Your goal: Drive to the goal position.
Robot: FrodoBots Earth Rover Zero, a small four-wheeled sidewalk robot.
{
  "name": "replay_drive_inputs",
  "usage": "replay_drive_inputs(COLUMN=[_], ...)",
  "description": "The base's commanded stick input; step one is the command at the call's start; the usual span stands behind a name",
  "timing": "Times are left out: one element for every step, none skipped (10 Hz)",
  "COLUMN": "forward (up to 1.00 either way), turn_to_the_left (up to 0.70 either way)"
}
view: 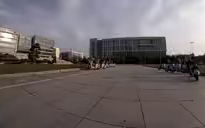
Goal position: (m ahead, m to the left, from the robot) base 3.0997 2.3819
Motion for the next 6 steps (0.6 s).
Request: replay_drive_inputs(forward=[0.45, 0.45, 0.54, 0.70, 0.49, 0.45], turn_to_the_left=[0.00, 0.00, 0.00, 0.00, 0.00, 0.00])
